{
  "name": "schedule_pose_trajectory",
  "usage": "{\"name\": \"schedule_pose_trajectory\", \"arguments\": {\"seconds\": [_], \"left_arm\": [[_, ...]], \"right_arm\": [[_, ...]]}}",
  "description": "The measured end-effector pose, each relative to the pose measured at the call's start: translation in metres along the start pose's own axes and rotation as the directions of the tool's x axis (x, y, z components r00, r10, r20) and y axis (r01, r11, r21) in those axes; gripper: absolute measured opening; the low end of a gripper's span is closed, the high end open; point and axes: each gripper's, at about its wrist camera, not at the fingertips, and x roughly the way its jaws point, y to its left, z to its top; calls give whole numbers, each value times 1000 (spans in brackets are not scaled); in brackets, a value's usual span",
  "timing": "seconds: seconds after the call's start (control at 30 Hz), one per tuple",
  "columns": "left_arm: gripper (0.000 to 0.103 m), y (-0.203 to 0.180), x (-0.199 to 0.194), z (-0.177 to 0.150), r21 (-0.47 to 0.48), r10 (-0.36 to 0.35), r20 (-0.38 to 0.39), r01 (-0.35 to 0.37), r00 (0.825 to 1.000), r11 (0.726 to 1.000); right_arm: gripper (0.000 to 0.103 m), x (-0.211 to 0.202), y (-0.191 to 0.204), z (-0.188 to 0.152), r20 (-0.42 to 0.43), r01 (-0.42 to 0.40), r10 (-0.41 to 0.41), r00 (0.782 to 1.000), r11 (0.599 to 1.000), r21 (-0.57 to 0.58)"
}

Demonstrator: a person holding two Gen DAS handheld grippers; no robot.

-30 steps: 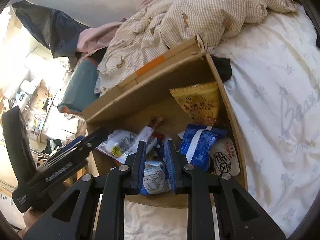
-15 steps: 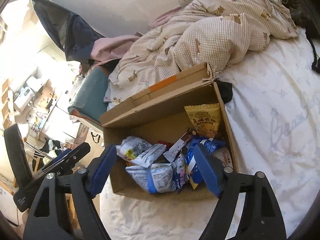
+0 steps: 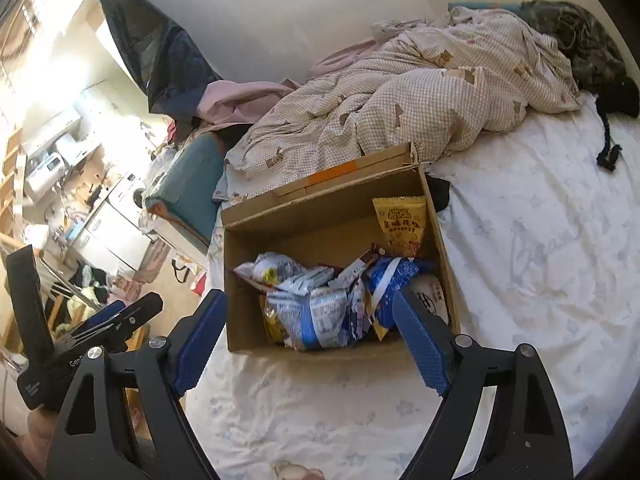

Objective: Organize snacks

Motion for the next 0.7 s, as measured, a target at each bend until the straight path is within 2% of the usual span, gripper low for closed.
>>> {"name": "schedule_pose_trajectory", "arguments": {"seconds": [0.13, 0.27, 0.37, 0.7], "left_arm": [[103, 11, -6, -19, -16, 4, -14, -5, 1000, 1000], [103, 18, -13, -42, -25, -25, -42, 24, 999, 999], [103, 20, -19, -55, -31, -39, -51, 38, 998, 999], [103, 13, -40, -69, -24, -23, 50, 24, 999, 999]], "right_arm": [[92, -10, 6, -14, 2, 16, -16, 1000, 1000, -19], [103, -21, 12, -29, 25, 40, -39, 999, 998, -39], [103, -27, 17, -39, 55, 69, -66, 996, 996, -55], [103, -31, 29, -61, 120, 162, -147, 982, 978, -131]]}}
